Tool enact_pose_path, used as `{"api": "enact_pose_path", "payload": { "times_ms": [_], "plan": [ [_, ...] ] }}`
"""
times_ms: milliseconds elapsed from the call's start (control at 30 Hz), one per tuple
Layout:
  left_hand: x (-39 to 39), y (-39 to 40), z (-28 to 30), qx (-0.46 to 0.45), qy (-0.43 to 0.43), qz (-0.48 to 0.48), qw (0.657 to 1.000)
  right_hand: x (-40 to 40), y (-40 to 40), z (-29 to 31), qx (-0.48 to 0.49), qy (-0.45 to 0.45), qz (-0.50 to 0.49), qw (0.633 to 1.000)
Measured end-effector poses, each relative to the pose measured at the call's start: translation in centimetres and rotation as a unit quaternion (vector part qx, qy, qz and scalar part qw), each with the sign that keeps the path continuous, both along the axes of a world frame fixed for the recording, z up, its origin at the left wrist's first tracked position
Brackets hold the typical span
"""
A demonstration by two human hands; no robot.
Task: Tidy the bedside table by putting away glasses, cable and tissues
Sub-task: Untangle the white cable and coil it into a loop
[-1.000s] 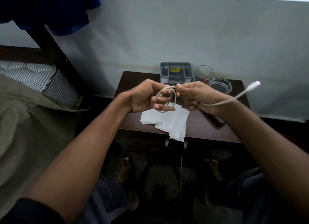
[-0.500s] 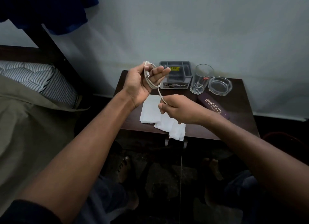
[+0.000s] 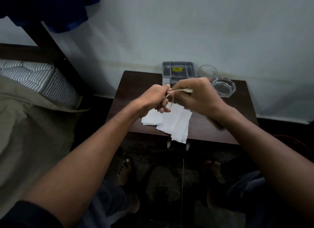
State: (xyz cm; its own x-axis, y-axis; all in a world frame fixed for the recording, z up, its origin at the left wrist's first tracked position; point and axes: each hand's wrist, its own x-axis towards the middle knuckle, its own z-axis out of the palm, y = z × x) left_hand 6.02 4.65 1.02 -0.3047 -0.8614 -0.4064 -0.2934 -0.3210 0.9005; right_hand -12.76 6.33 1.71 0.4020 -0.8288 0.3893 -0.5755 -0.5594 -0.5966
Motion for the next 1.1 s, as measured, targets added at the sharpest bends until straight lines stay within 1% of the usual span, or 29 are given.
{"api": "enact_pose_path", "payload": {
  "times_ms": [67,100,133,167,200,233,267,300,333,367,433,533,600,633,700,767,800,833,867,933,1000,1033,1100],
  "plan": [
    [-0.2,-0.2,0.3,0.052,0.057,0.025,0.997,-0.6,-0.3,0.1,0.032,-0.047,-0.043,0.997],
    [-0.3,-0.1,0.5,0.071,0.084,0.030,0.993,-0.7,-0.4,0.1,0.063,-0.086,-0.057,0.993],
    [-0.5,0.0,0.7,0.088,0.113,0.035,0.989,-0.7,-0.3,0.3,0.107,-0.150,-0.056,0.981],
    [-0.7,0.2,0.8,0.102,0.144,0.045,0.983,-0.5,-0.2,0.6,0.165,-0.235,-0.043,0.957],
    [-0.9,0.2,0.9,0.109,0.168,0.059,0.978,-0.4,0.0,0.9,0.230,-0.317,-0.023,0.920],
    [-1.1,0.1,1.0,0.110,0.185,0.078,0.974,-0.2,0.1,1.3,0.294,-0.376,0.000,0.879],
    [-1.2,-0.1,0.9,0.105,0.192,0.101,0.970,-0.1,0.2,1.6,0.346,-0.404,0.023,0.847],
    [-1.1,-0.4,0.9,0.098,0.196,0.129,0.967,0.1,0.3,1.9,0.383,-0.406,0.041,0.829],
    [-1.0,-0.7,0.8,0.092,0.201,0.160,0.962,0.3,0.3,2.0,0.406,-0.392,0.044,0.825],
    [-0.8,-1.1,0.7,0.091,0.209,0.189,0.955,0.4,0.4,1.9,0.421,-0.373,0.027,0.826],
    [-0.3,-1.7,0.5,0.099,0.217,0.219,0.946,0.7,0.4,1.3,0.441,-0.348,-0.043,0.826],
    [0.3,-1.9,0.5,0.128,0.253,0.185,0.941,0.6,0.5,0.4,0.478,-0.315,-0.137,0.809],
    [0.3,-1.8,0.7,0.127,0.268,0.161,0.941,0.8,0.5,0.2,0.511,-0.309,-0.156,0.787],
    [0.3,-1.7,0.8,0.123,0.273,0.155,0.941,0.9,0.5,0.2,0.522,-0.311,-0.149,0.780],
    [0.1,-1.6,0.9,0.121,0.303,0.166,0.931,1.4,0.7,0.4,0.524,-0.307,-0.113,0.786],
    [-0.2,-1.7,0.8,0.119,0.353,0.222,0.901,1.8,1.0,0.6,0.507,-0.314,-0.077,0.799],
    [-0.2,-1.9,0.7,0.108,0.365,0.253,0.889,2.0,1.1,0.7,0.498,-0.326,-0.070,0.801],
    [-0.1,-2.1,0.5,0.093,0.359,0.278,0.886,2.1,1.3,0.7,0.487,-0.339,-0.068,0.802],
    [0.0,-2.2,0.3,0.081,0.339,0.290,0.891,2.2,1.4,0.7,0.472,-0.349,-0.063,0.807],
    [0.0,-2.1,0.2,0.064,0.270,0.273,0.921,2.5,1.7,0.5,0.431,-0.343,-0.047,0.833],
    [-0.3,-1.8,0.0,0.032,0.181,0.217,0.959,2.6,1.8,0.5,0.378,-0.333,-0.042,0.863],
    [-0.5,-1.5,-0.2,0.012,0.139,0.180,0.974,2.6,1.6,0.6,0.353,-0.336,-0.049,0.872],
    [-0.7,-1.0,-0.5,-0.019,0.093,0.095,0.991,2.1,0.9,0.6,0.311,-0.343,-0.083,0.882]
  ]
}}
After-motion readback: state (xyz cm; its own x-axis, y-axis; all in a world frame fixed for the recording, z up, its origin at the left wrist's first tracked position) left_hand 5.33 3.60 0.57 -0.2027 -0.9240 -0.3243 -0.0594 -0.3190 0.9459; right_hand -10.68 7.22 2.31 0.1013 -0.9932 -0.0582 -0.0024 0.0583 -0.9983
